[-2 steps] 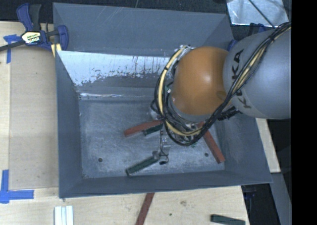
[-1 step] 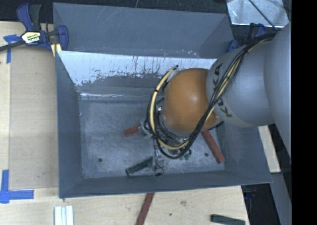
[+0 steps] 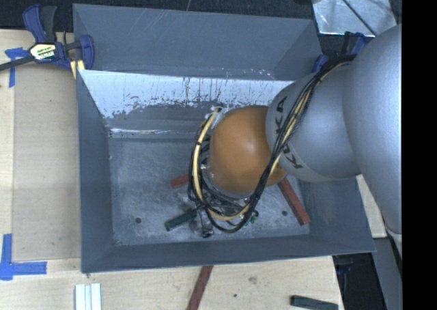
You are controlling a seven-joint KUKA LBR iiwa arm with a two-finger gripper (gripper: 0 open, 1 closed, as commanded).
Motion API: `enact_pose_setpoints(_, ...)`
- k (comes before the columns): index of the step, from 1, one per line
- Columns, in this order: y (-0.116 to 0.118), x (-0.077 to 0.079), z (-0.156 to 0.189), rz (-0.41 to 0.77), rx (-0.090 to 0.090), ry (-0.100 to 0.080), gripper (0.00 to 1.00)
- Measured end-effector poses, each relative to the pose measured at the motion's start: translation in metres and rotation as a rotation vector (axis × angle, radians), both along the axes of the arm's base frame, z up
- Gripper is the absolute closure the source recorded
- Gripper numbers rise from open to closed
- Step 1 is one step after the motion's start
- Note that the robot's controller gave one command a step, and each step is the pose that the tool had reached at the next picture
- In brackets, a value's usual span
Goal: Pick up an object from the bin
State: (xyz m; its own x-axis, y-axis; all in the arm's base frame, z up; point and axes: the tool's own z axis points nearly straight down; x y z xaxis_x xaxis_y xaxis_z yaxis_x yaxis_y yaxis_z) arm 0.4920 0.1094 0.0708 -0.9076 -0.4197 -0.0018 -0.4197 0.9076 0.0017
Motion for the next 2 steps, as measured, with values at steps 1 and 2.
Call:
enact_pose_setpoints(1, 0.000, 0.000, 0.000, 0.000, 0.000, 0.000, 1.00)
enact_pose_setpoints(2, 0.015, -0.002, 0.170, 0.009, 0.000, -0.006, 1.00)
